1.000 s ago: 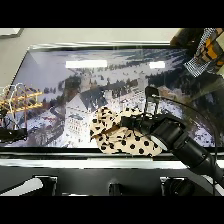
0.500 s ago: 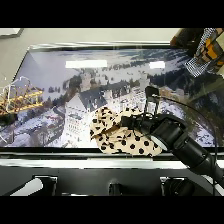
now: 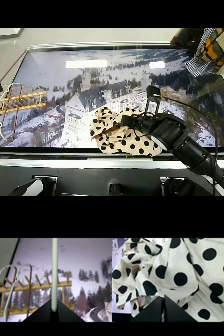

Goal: Fold the clothes and pants, and hang the long-sleeved shirts on hangers.

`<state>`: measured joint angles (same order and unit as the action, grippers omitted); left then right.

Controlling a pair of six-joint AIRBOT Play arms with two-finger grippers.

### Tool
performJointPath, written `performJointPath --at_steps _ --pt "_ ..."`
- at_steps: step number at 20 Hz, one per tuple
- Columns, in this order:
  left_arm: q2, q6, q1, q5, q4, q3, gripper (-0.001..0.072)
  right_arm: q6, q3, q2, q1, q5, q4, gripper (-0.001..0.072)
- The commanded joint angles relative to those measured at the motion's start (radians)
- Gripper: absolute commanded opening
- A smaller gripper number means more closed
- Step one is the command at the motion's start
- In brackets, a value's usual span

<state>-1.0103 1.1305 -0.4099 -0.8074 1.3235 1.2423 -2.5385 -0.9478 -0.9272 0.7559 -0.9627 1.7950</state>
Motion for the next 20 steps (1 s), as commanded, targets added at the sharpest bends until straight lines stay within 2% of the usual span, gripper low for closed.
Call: performJointPath --at_steps 1,5,8,12,16,20 --pt "0.125 0.008 0.137 -0.01 0.0 0.008 0.0017 -0.061 0.0 0.0 0.001 -0.009 0.038 0.0023" --pt "0.354 0.049 0.355 -0.066 -0.001 -0.156 0.0018 -0.12 0.0 -0.001 0.001 -0.009 0.093 0.0023" --pt "0.539 0.057 0.543 -0.178 0.0 -0.306 0.0019 -0.18 0.0 -0.001 0.001 -0.018 0.128 0.0023" --pt "0.767 0.291 0.739 -0.287 0.0 -0.447 0.0019 -0.237 0.0 -0.003 0.001 -0.085 0.167 0.0023" --pt "0.882 0.395 0.813 -0.423 0.0 -0.492 0.0018 -0.323 0.0 -0.031 0.001 -0.131 0.214 0.0023" --pt "0.901 0.396 0.813 -0.494 -0.023 -0.492 0.0018 -0.449 0.0 -0.067 0.001 -0.131 0.27 0.0023"
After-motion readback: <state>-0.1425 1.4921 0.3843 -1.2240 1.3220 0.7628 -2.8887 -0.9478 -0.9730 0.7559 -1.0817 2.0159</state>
